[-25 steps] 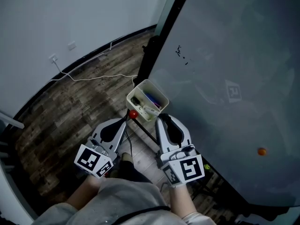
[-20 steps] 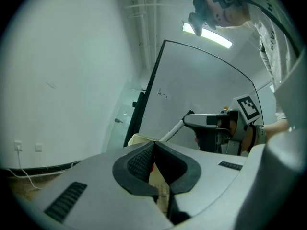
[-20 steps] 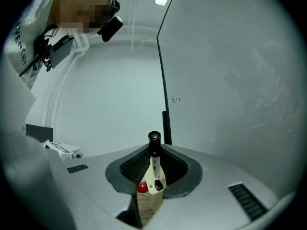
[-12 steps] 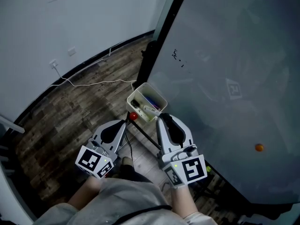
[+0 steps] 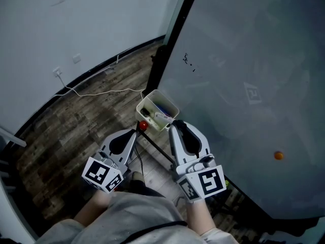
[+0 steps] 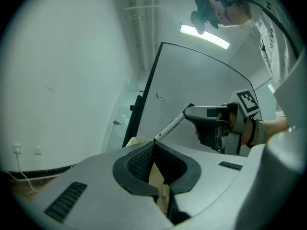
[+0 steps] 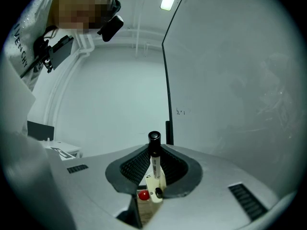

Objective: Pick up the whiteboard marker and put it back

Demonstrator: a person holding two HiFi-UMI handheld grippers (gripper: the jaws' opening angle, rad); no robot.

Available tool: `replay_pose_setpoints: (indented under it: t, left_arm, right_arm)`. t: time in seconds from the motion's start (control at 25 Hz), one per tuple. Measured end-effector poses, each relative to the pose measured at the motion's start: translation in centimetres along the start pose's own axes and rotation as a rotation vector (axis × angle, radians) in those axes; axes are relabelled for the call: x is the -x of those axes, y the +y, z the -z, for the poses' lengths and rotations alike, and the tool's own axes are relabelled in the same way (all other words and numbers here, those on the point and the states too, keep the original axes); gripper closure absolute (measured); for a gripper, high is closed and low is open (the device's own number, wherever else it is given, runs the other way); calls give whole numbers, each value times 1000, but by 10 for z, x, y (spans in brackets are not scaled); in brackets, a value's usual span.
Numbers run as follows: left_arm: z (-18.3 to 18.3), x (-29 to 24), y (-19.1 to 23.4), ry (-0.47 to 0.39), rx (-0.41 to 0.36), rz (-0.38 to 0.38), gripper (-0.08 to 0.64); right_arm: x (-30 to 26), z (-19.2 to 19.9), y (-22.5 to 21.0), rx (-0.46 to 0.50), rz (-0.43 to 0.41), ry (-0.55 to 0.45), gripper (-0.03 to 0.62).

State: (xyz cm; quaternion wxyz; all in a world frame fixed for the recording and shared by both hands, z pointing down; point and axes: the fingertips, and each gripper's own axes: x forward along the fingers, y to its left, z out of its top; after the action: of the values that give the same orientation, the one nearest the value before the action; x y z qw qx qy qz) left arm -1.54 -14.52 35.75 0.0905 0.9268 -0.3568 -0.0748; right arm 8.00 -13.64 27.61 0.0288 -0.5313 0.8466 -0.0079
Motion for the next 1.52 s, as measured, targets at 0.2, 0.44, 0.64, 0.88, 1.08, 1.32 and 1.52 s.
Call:
replay_pose_setpoints:
  t: [0.2, 0.44, 0.64, 0.88, 1.08, 1.32, 1.52]
  left_arm:
    - [-2, 1, 0, -4, -1, 1, 546]
    - [-2, 3, 0, -8, -2, 2, 546]
    - [-4, 7, 4, -11, -2, -7, 546]
    - [-1, 10, 8, -10, 2, -19, 546]
    - [-3, 13, 9, -15, -1, -25, 546]
    - [-4, 14, 9, -20, -2, -31, 546]
    - [-2, 14, 8, -20, -1, -28, 546]
  right_arm:
    - [1, -7, 2, 13, -2, -8, 517]
    - [1, -12, 4, 19, -4, -12, 517]
    - [0, -15, 7, 23, -6, -13, 517]
    - [-1, -19, 6, 25, -4, -24, 517]
    - [-1, -23, 5, 26, -3, -34, 517]
    - [1, -29, 5, 32, -3, -43, 518]
    - [2, -32, 5, 35, -3, -51, 518]
